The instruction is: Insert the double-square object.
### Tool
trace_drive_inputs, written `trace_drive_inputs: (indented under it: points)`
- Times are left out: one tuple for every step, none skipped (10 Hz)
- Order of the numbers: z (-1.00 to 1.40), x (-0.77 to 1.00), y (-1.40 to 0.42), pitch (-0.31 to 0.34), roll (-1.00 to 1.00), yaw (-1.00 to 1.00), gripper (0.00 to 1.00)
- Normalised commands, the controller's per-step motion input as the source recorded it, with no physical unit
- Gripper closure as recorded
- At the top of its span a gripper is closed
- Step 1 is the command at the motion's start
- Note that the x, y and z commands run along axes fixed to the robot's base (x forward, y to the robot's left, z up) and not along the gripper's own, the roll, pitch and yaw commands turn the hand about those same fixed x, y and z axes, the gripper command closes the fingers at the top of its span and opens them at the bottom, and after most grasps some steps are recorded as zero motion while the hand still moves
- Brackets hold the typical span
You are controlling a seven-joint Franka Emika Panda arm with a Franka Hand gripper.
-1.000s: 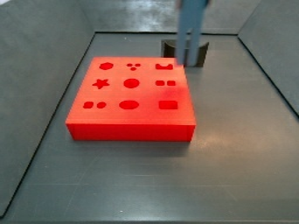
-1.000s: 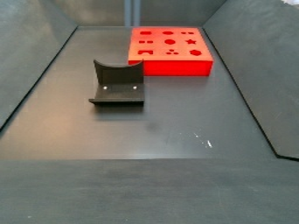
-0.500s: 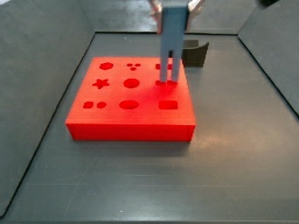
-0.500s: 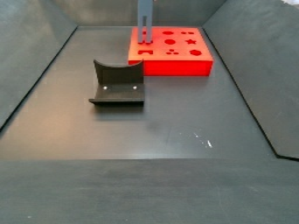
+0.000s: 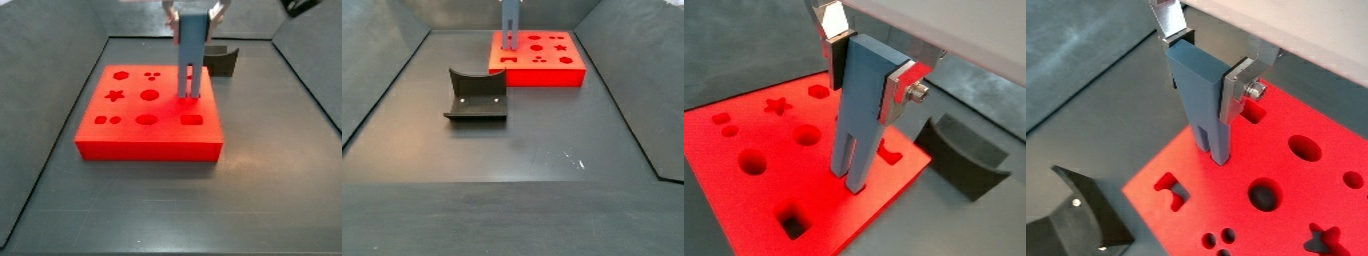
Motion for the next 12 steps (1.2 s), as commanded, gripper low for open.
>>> trace_drive_inputs:
  points:
    - [-0.18, 0.0, -0.17, 0.033, -0.22, -0.05, 1.0]
    - [-0.15, 0.0, -0.11, 0.0, -0.23, -0.19, 1.0]
    - [-0.01, 0.0, 0.0, -0.013, 0.0, 0.0, 1.0]
    - [-0.71, 0.0, -0.04, -0.073, 0.0, -0.09, 1.0]
    - [-1.0, 0.03, 0.0, 0.0, 0.19, -0.08, 1.0]
    - [-0.9, 0.0, 0.0, -0.004, 0.25, 0.0, 1.0]
    - [-0.96, 0.0, 0.0, -0.017, 0.21, 0.0, 1.0]
    - [-1.0, 0.0, 0.0, -0.03, 0.14, 0.0, 1.0]
    - [-1.0, 0.0, 0.0, 0.0, 0.11, 0.0, 1.0]
    - [-1.0, 0.0, 0.0, 0.0, 0.07, 0.0, 1.0]
    - [-0.2, 0.0, 0.0, -0.034, -0.1, 0.0, 1.0]
    - [0.0, 0.0, 0.0, 0.0, 0.0, 0.0, 1.0]
